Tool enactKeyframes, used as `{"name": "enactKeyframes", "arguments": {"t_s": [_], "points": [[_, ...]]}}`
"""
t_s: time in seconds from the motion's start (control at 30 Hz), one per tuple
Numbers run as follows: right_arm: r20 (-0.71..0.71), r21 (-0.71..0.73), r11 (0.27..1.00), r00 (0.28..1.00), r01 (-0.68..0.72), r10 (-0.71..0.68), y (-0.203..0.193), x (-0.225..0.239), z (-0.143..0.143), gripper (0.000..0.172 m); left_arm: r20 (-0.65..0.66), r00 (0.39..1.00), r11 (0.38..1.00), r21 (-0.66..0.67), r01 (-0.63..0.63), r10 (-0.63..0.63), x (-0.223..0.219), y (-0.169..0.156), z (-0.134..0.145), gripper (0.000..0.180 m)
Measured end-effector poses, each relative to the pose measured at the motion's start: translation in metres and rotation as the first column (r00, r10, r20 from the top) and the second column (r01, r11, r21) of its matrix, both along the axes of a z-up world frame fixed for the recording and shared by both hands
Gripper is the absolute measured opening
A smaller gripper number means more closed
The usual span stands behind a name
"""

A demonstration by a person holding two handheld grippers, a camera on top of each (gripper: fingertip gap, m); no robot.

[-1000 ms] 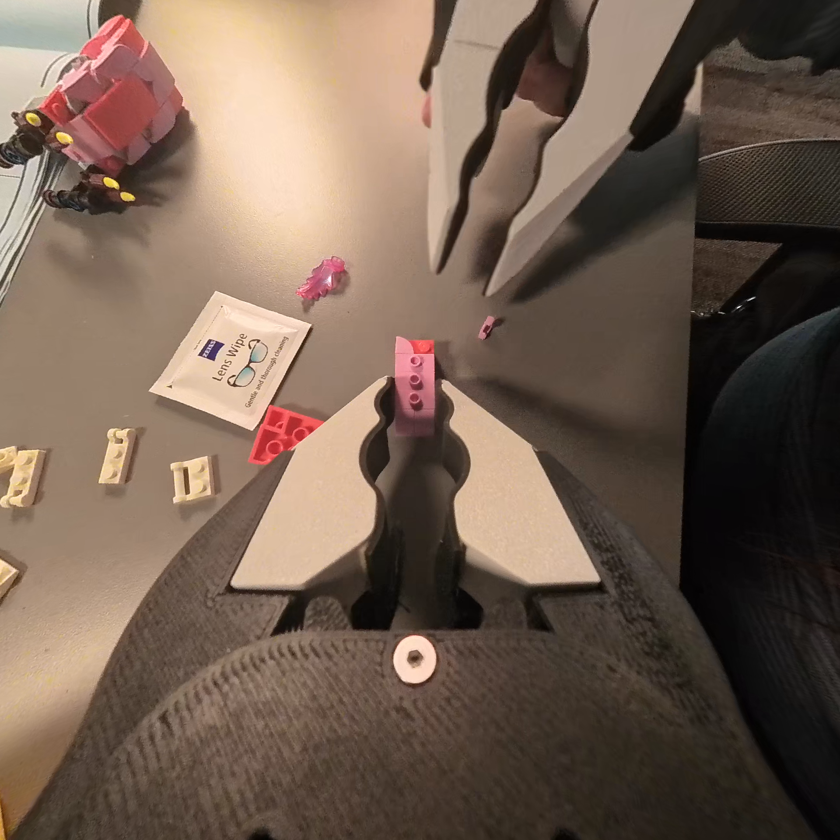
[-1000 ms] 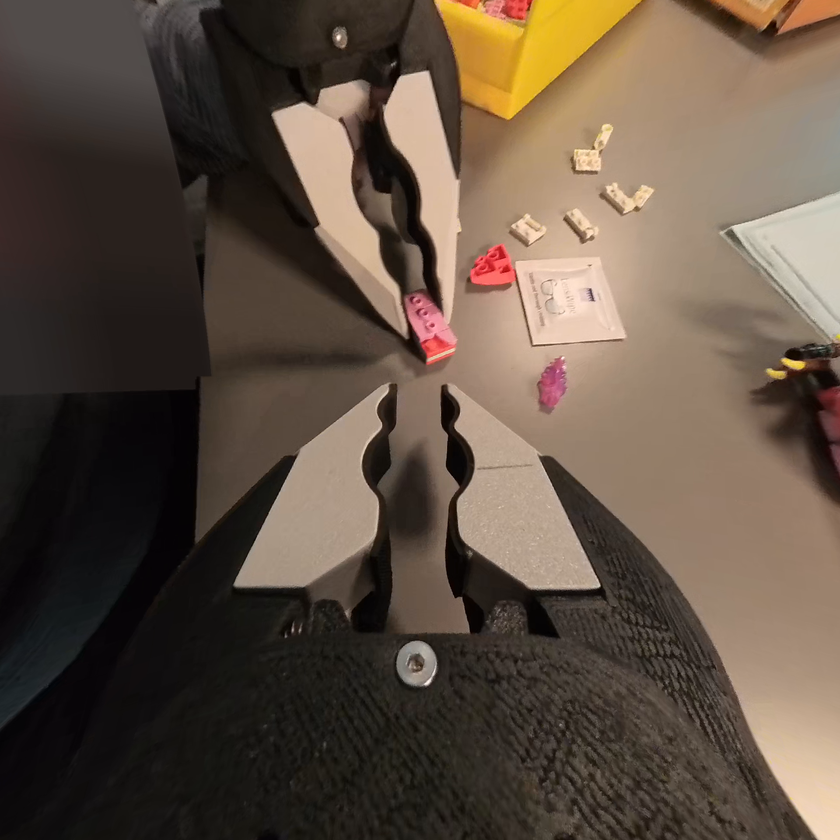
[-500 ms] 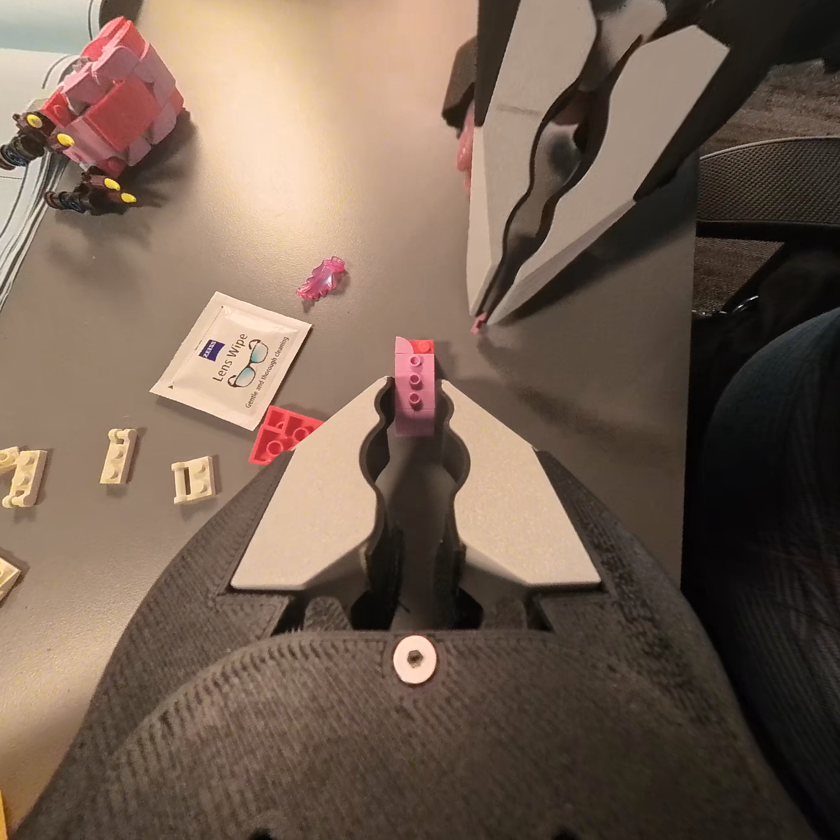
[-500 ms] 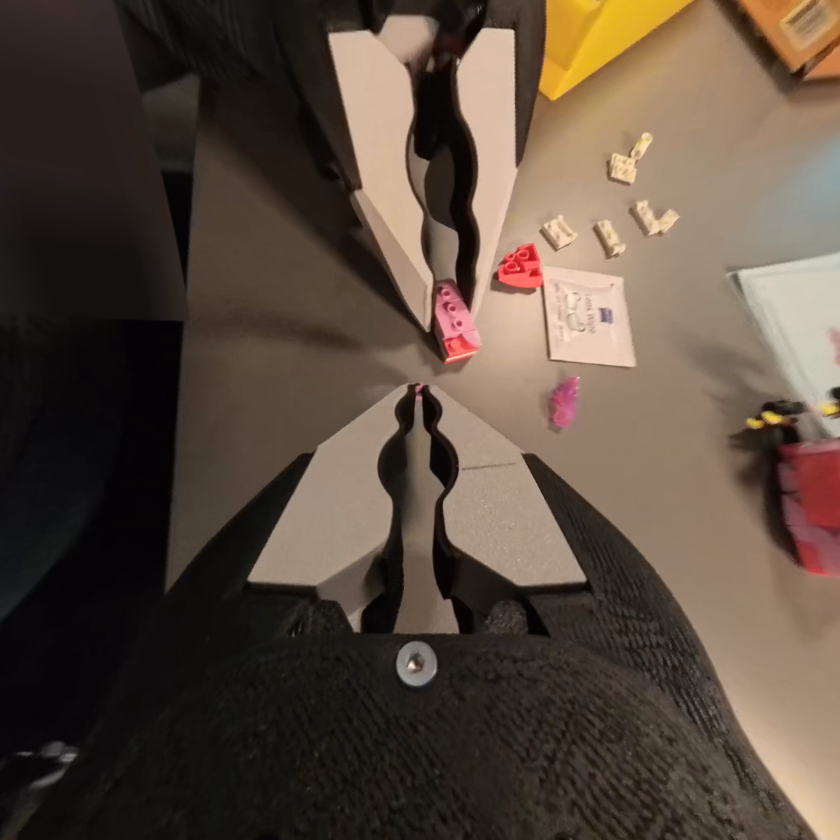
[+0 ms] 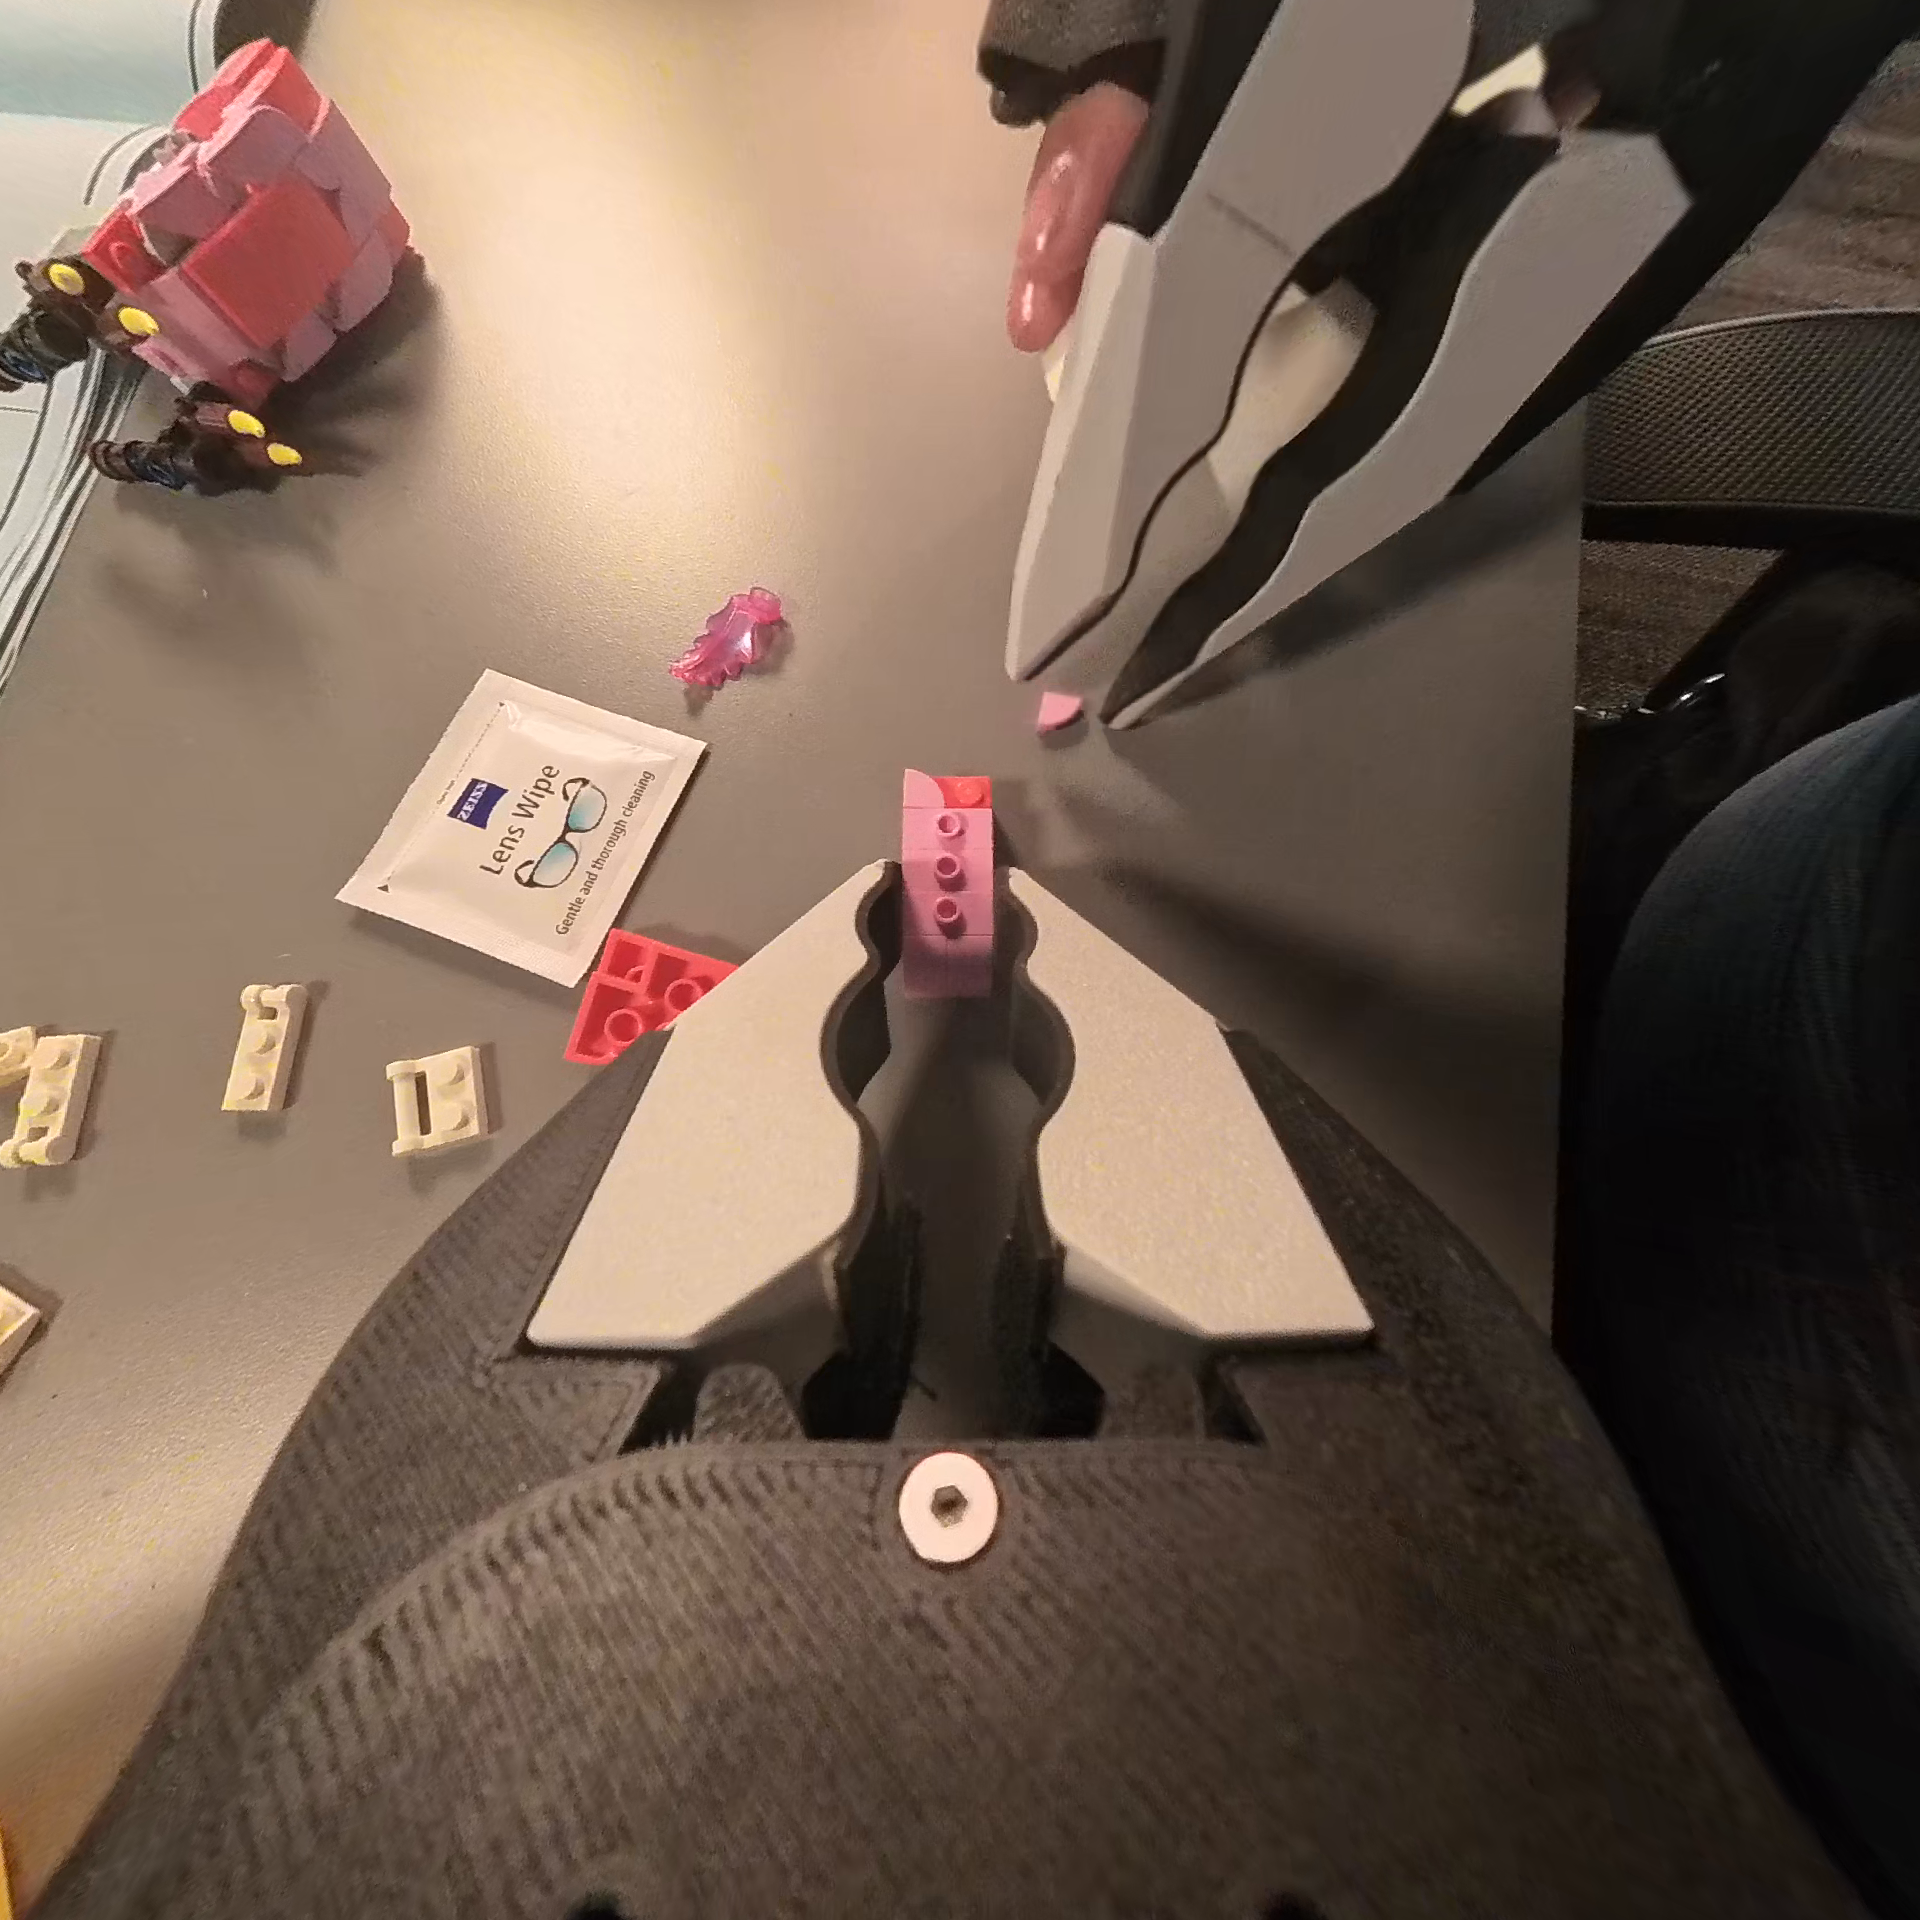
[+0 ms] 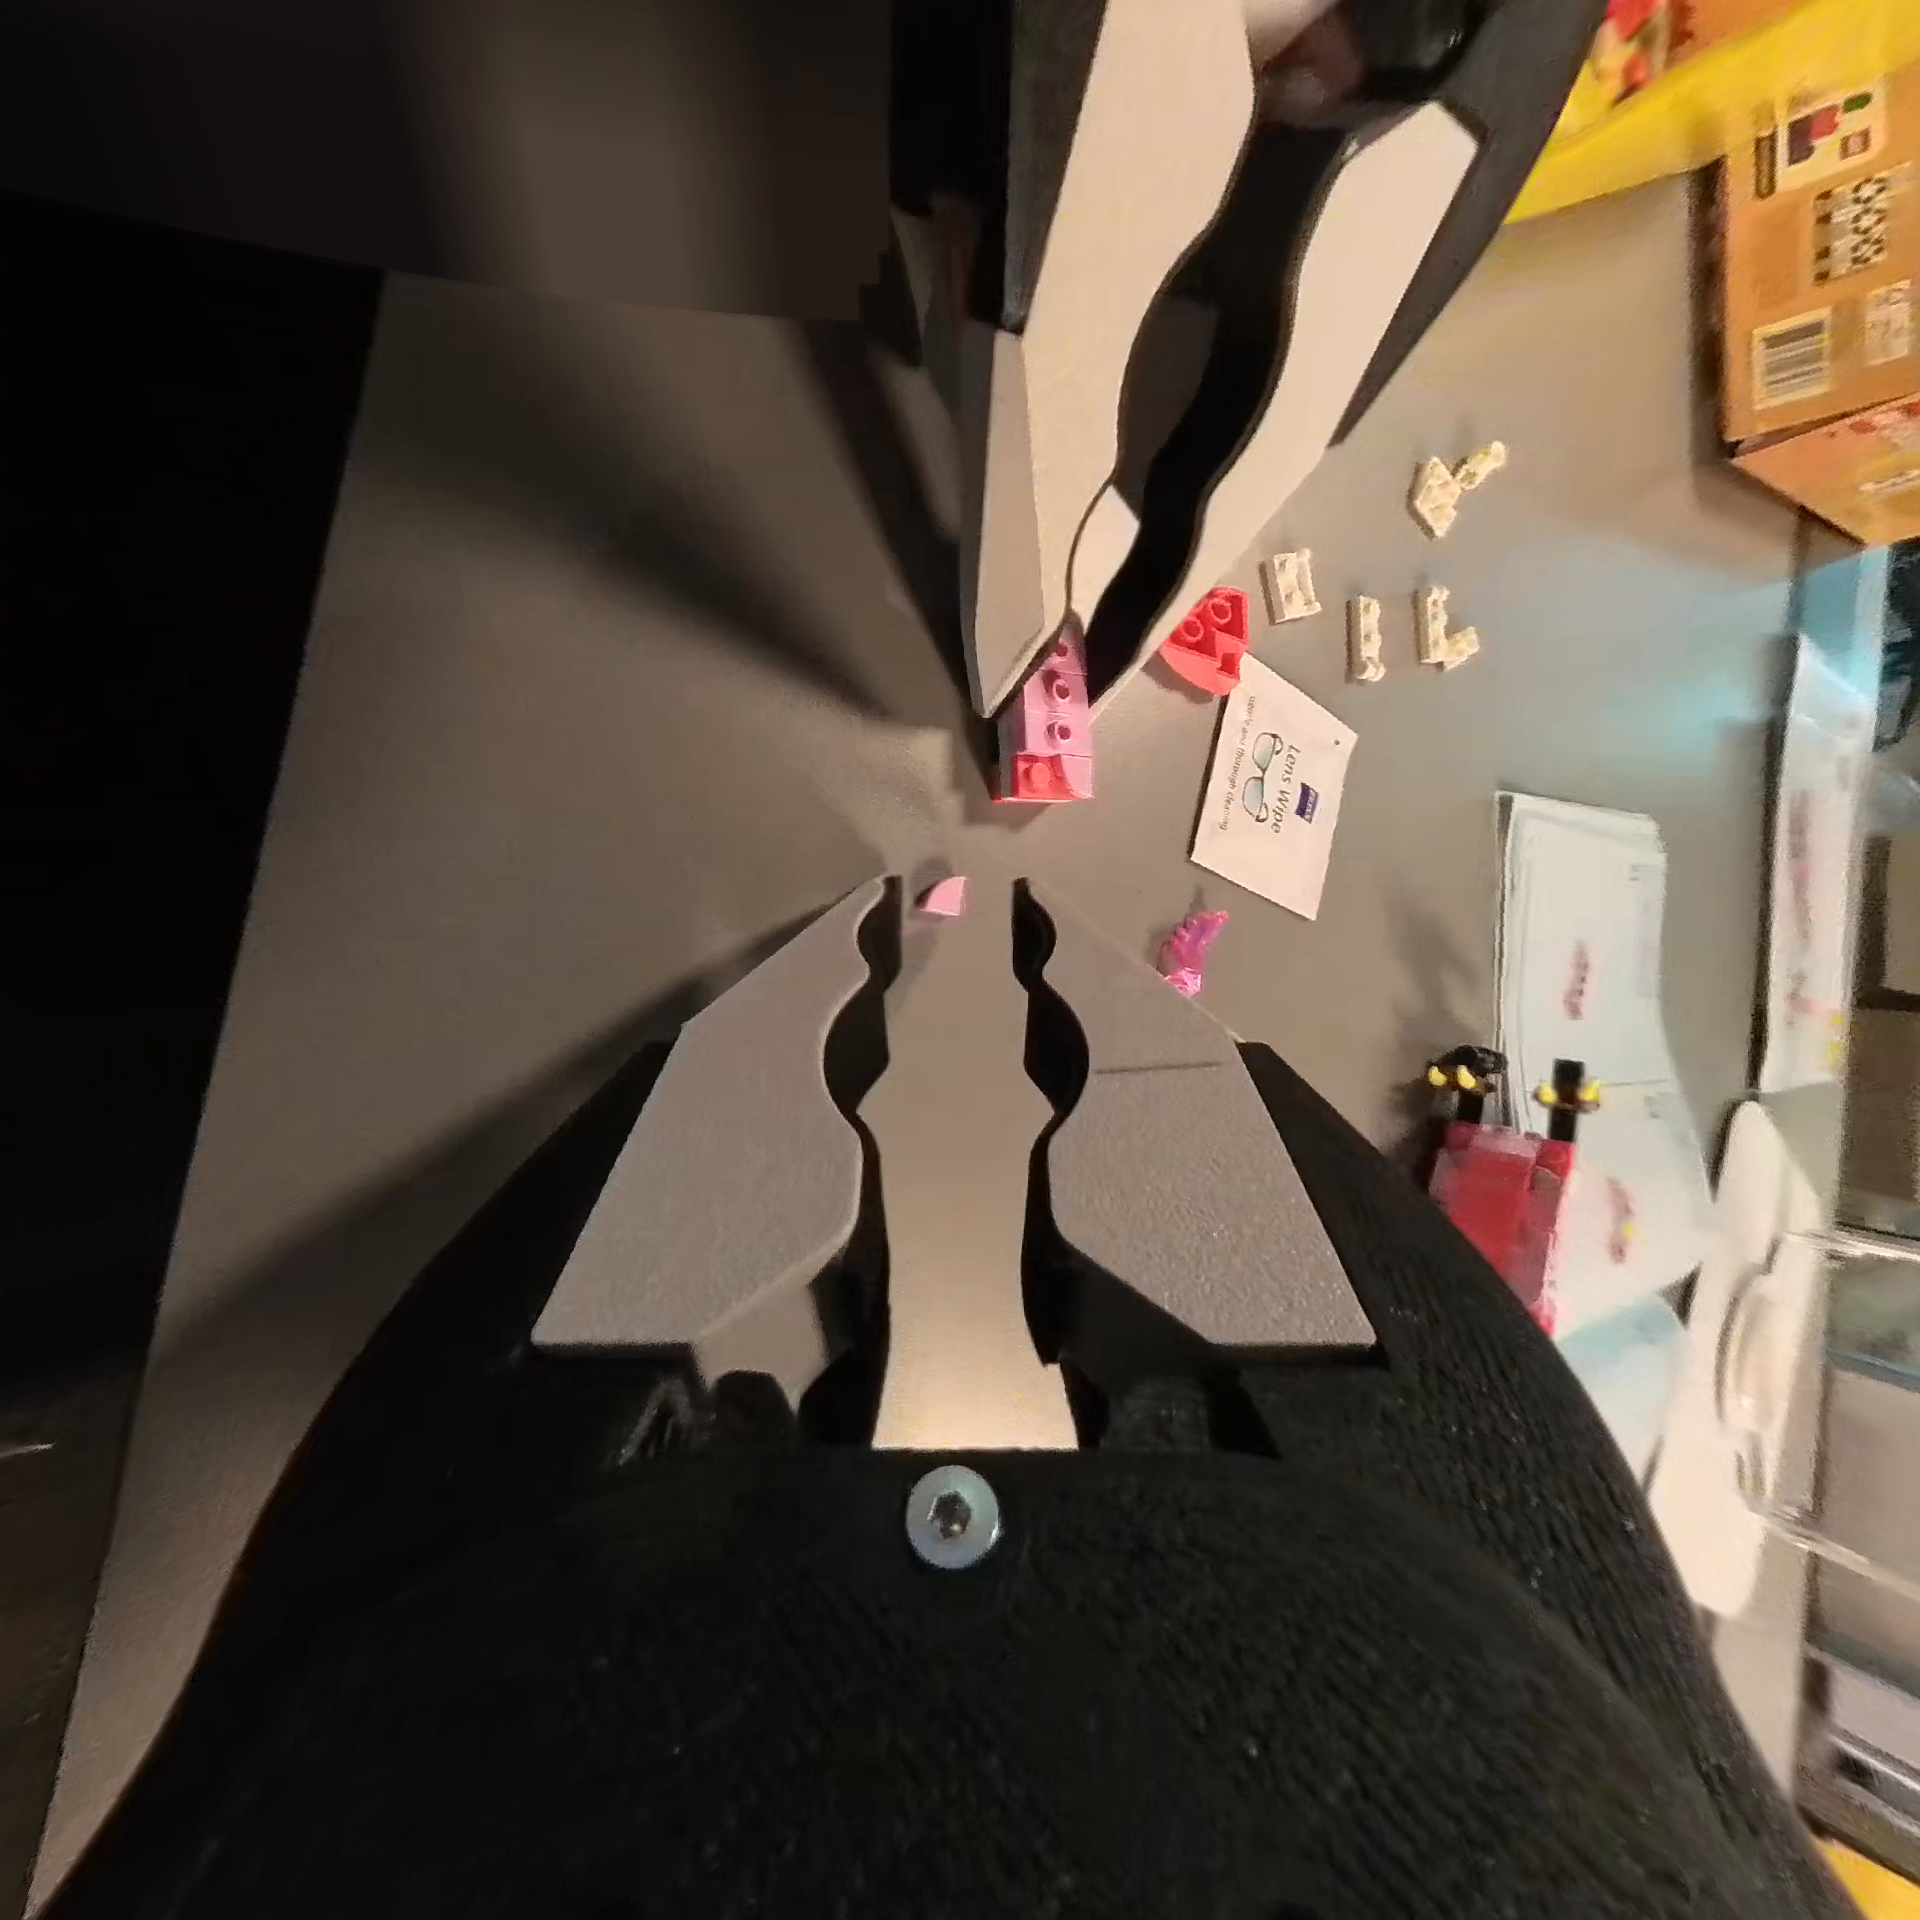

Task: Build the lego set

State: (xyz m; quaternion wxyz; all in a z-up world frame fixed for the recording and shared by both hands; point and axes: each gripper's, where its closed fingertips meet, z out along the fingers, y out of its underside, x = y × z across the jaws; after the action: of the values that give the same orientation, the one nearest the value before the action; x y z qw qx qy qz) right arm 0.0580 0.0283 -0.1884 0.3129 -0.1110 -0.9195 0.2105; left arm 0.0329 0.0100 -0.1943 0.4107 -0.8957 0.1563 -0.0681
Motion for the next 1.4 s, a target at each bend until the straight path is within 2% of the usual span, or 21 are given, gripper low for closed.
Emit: {"name": "enactKeyframes", "arguments": {"t_s": [0.1, 0.23, 0.37, 0.6, 0.83, 1.0, 1.4], "points": [[0.048, -0.049, 0.999, 0.999, 0.015, -0.012, -0.002, 0.001, 0.0, 0.022, 0.001, 1.0, 1.0, 0.0, 0.001, -0.001, 0.0, 0.0, 0.0, 0.016], [0.22, -0.223, 0.967, 0.973, 0.121, -0.071, -0.006, 0.003, -0.002, 0.027, 0.002, 1.0, 1.0, 0.0, 0.003, -0.003, 0.001, 0.0, 0.0, 0.016], [0.346, -0.311, 0.928, 0.934, 0.204, -0.089, -0.005, 0.005, -0.005, 0.029, 0.004, 1.0, 1.0, -0.001, 0.005, -0.005, 0.001, 0.0, 0.0, 0.016], [0.459, -0.372, 0.896, 0.887, 0.241, -0.048, -0.005, 0.02, -0.005, 0.016, 0.007, 1.0, 1.0, -0.002, 0.007, -0.007, 0.001, -0.001, 0.0, 0.016], [0.347, -0.404, 0.901, 0.938, 0.159, -0.009, -0.009, 0.006, 0.002, 0.023, 0.008, 1.0, 1.0, -0.002, 0.007, -0.007, 0.001, 0.0, 0.0, 0.016], [0.372, -0.386, 0.913, 0.928, 0.13, 0.025, -0.011, 0.007, -0.005, 0.022, 0.008, 1.0, 1.0, -0.002, 0.007, -0.007, 0.001, -0.001, 0.0, 0.016], [0.375, -0.376, 0.914, 0.927, 0.154, -0.002, -0.005, 0.012, -0.006, 0.014, 0.008, 1.0, 1.0, -0.002, 0.007, -0.007, 0.001, 0.0, 0.0, 0.016]]}}
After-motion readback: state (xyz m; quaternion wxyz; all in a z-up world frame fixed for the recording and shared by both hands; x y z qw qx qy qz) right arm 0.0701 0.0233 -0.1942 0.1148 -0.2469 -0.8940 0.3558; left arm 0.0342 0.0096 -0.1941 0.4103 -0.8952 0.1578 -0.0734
